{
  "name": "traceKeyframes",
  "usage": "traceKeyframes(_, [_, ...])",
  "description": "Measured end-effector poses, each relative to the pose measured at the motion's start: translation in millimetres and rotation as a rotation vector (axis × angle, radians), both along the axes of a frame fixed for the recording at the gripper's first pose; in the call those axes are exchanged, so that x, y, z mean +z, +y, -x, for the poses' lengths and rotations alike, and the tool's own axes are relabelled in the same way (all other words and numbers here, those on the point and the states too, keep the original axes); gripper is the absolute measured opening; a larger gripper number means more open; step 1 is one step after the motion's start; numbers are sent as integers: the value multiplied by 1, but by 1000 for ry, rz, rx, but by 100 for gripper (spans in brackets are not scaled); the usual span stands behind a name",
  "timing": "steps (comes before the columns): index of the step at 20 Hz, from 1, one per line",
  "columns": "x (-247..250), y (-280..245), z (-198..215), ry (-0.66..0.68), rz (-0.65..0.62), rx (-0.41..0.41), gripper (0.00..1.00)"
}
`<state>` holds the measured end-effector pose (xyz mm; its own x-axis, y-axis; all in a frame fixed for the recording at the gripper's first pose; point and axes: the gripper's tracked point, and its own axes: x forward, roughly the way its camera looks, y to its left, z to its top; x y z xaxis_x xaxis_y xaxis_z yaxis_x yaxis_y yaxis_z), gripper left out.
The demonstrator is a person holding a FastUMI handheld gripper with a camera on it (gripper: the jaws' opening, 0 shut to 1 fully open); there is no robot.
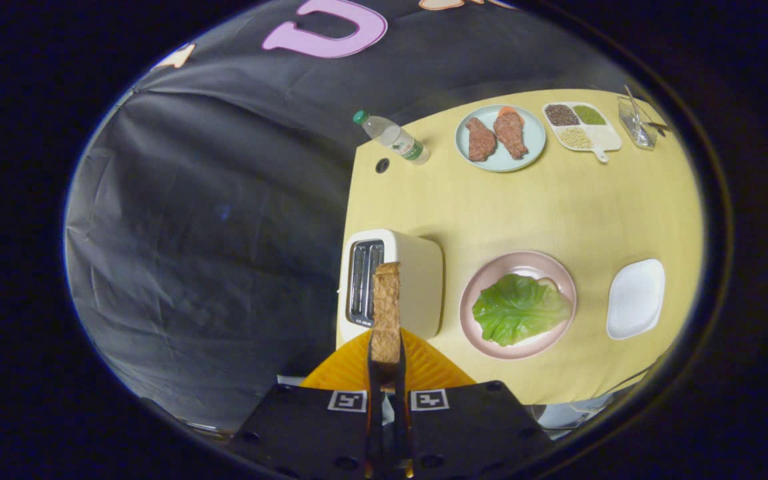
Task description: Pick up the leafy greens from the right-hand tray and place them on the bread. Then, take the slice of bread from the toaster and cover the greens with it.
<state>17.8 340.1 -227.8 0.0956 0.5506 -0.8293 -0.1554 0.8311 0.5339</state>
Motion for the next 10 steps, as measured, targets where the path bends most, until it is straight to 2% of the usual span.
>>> traceKeyframes(2, [-17, -23, 0, -18, -30, 15, 10])
traceKeyframes(5, [-51, -58, -3, -89, -19, 103, 10])
traceKeyframes(8, [-65, -61, 3, -53, -126, 78, 10])
traceKeyframes(10, [-84, -71, 2, -32, -126, 94, 10])
